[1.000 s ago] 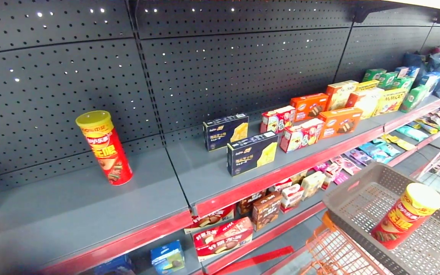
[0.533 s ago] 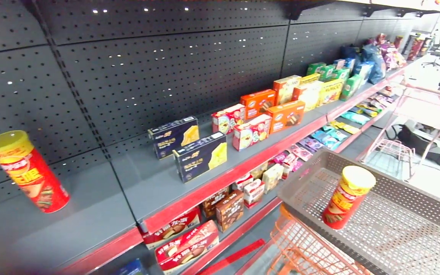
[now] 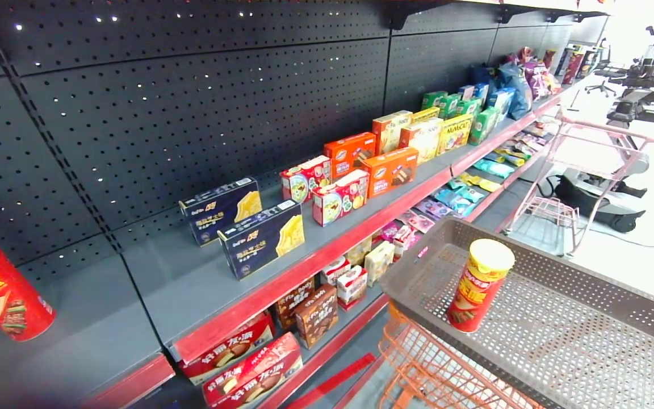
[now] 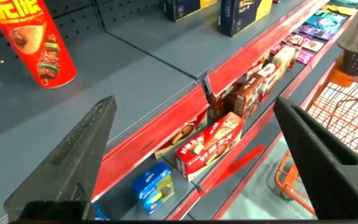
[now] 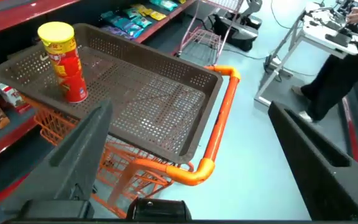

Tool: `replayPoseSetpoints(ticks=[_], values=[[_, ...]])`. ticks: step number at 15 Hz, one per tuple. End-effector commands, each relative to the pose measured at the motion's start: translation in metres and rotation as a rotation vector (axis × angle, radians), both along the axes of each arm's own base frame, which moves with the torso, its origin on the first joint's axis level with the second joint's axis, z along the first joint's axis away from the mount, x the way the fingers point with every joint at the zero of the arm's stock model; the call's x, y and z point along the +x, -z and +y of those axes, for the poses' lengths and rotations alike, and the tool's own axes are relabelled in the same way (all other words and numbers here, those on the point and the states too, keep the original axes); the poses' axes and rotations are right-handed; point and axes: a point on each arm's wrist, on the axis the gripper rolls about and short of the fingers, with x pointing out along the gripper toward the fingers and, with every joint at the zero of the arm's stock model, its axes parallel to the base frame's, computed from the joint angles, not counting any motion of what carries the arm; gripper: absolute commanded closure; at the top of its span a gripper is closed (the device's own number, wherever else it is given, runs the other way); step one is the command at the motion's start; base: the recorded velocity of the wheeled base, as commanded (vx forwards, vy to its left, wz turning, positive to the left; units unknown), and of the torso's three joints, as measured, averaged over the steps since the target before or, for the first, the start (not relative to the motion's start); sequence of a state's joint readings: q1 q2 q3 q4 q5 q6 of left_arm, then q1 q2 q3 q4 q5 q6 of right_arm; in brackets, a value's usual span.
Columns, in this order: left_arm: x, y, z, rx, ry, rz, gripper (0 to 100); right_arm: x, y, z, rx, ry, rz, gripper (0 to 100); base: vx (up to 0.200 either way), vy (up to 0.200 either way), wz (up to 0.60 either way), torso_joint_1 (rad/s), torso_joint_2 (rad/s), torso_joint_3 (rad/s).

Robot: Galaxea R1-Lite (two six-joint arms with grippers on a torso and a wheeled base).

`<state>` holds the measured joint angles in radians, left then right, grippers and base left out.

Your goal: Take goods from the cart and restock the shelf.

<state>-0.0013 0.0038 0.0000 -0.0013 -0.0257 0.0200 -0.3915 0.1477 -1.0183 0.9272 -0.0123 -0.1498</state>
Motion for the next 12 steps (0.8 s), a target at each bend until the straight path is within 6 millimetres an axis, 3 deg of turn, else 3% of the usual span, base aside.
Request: replayPoseSetpoints(ticks=[1, 4, 6, 8, 12], values=[[0.000, 0.000, 0.000, 0.000, 0.001, 0.001, 0, 0.000, 0.000, 0.000, 0.000, 0.000, 0.000, 0, 0.000, 0.000, 0.00, 0.000, 0.00, 0.000], [0.000, 0.000, 0.000, 0.000, 0.001, 0.001, 0, 0.000, 0.000, 0.000, 0.000, 0.000, 0.000, 0, 0.000, 0.000, 0.00, 0.000, 0.00, 0.000], [0.000, 0.000, 0.000, 0.000, 0.001, 0.001, 0, 0.000, 0.001, 0.000, 0.000, 0.000, 0.000, 0, 0.000, 0.000, -0.60, 0.000, 0.00, 0.005], [0.000, 0.000, 0.000, 0.000, 0.001, 0.001, 0, 0.002, 0.004, -0.001, 0.004, -0.004, 0.014, 0, 0.000, 0.000, 0.00, 0.000, 0.00, 0.000], [0.000, 0.000, 0.000, 0.000, 0.001, 0.001, 0, 0.038, 0.007, -0.014, -0.008, -0.028, -0.022, 0, 0.000, 0.000, 0.00, 0.000, 0.00, 0.000]])
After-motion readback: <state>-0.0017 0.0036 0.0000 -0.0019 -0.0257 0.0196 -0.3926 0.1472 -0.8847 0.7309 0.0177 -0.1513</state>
